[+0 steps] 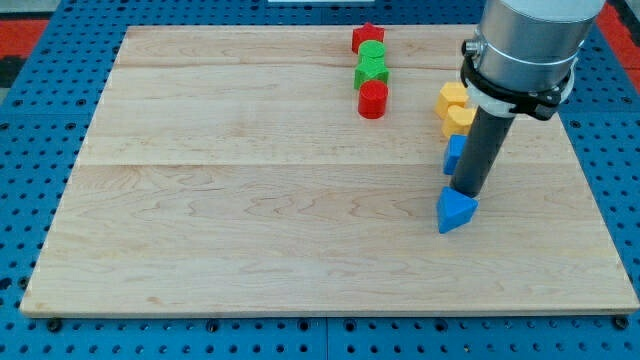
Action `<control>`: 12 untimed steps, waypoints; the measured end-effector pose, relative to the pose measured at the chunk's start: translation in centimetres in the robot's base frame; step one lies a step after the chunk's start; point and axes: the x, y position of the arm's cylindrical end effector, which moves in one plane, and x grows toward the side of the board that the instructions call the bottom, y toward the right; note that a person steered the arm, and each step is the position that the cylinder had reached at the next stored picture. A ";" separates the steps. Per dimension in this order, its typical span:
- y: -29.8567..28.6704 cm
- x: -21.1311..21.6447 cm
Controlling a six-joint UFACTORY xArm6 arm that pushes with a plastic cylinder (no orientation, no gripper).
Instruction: Move the blue triangle closer to the blue cube
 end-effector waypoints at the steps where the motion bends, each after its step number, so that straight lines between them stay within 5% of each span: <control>1: 0.0 -1.0; 5: 0.5 -0.4; 9: -5.5 12.8; 12: -5.0 9.0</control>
